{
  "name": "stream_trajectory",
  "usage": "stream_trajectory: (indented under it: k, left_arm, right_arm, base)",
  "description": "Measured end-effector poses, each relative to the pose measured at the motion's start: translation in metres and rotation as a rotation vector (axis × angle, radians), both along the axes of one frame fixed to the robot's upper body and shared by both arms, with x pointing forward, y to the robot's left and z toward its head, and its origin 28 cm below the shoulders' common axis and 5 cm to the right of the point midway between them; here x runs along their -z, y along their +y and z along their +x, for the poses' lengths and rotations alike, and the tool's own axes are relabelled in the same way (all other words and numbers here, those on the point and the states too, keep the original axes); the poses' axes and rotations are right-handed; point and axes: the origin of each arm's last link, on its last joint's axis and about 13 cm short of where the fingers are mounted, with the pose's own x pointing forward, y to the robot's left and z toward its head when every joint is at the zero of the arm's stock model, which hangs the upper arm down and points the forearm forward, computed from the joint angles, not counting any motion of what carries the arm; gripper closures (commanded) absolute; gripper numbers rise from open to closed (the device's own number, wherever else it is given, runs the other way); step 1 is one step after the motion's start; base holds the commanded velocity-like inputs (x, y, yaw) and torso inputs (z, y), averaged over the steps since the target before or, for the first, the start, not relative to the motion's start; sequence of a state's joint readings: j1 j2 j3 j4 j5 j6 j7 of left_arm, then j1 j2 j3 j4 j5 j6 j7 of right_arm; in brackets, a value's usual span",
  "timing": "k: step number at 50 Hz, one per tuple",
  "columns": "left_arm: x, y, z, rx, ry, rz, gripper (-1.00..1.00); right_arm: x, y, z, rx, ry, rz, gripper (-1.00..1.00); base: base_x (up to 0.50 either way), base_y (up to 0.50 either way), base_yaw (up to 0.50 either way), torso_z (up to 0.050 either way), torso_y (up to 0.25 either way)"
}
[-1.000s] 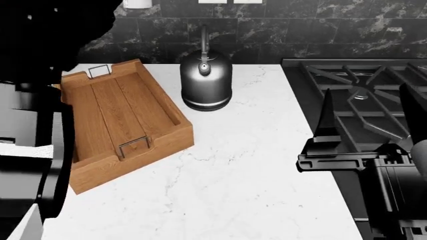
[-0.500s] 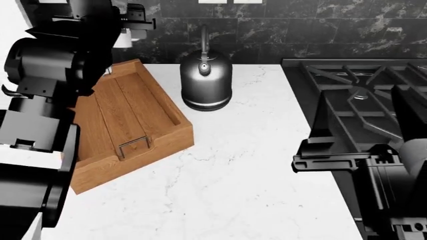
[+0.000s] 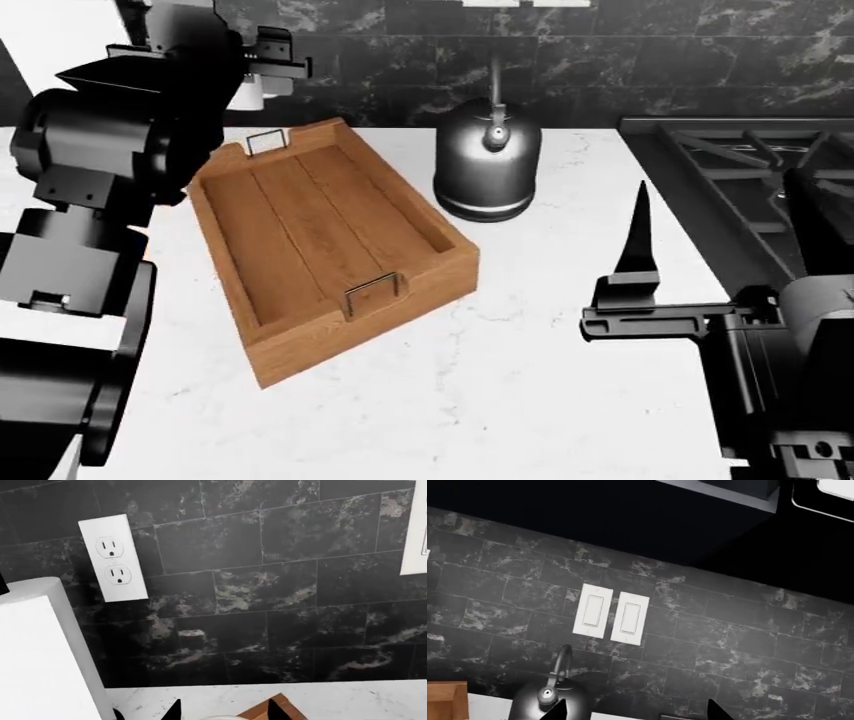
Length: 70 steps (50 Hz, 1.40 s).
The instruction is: Pick the kettle from the counter and place it on the tray. Then pick the mug from the cabinet and place it on the tray. Then close the cabinet doors.
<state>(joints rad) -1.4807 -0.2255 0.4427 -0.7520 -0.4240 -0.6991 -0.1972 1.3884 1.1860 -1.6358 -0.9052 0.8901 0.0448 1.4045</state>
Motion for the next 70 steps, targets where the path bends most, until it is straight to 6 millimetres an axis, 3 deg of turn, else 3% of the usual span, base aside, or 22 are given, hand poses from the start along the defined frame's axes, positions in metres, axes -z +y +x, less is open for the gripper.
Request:
stream_trajectory:
  k: [10, 20, 45, 58, 70]
  left_arm:
    - [-0.002, -0.006, -0.006, 0.054, -0.01, 0.005, 1.0]
    - [-0.002, -0.01, -0.013, 0.123, -0.027, -0.001, 1.0]
    - [0.009, -0.017, -0.023, 0.24, -0.031, -0.012, 1.0]
    - [0.011, -0.019, -0.024, 0.26, -0.028, -0.011, 1.0]
    - [0.01, -0.024, -0.026, 0.303, -0.03, -0.008, 1.0]
  right_arm:
    - [0.0, 0.0, 0.001, 0.004, 0.0, -0.004, -1.0]
    - [-0.005, -0.001, 0.002, 0.009, 0.008, -0.003, -1.0]
    - [-0.098, -0.017, 0.011, 0.018, 0.042, 0.013, -1.0]
    - [-0.113, -0.016, 0.008, -0.018, 0.044, 0.006, -1.0]
    - [-0.114, -0.016, 0.008, -0.022, 0.052, 0.0, -1.0]
  base:
    - [0.0, 0.5, 0.0, 0.0, 0.0]
    - [0.0, 0.01, 0.0, 0.002, 0.001]
    - [0.0, 0.0, 0.0, 0.0, 0.0]
    - [0.48, 0.0, 0.0, 0.0, 0.001]
    - [0.0, 0.0, 0.0, 0.0, 0.002]
